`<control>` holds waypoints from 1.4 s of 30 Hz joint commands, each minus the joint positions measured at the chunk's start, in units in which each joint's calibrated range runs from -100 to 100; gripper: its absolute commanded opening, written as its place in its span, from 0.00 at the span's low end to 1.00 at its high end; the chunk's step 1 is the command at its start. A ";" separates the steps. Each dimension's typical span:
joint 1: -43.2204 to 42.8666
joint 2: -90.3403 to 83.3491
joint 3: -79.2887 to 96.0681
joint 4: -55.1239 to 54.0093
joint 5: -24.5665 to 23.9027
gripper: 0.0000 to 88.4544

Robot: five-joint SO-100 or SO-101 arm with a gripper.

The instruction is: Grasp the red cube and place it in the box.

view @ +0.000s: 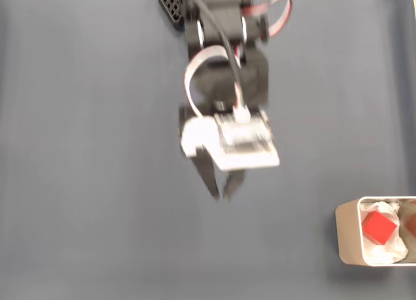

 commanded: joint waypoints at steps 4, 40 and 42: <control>1.57 -35.19 41.55 -8.97 -0.59 0.00; 0.72 -82.33 86.44 31.03 -0.98 0.00; 1.22 -82.33 86.44 31.11 -0.20 0.00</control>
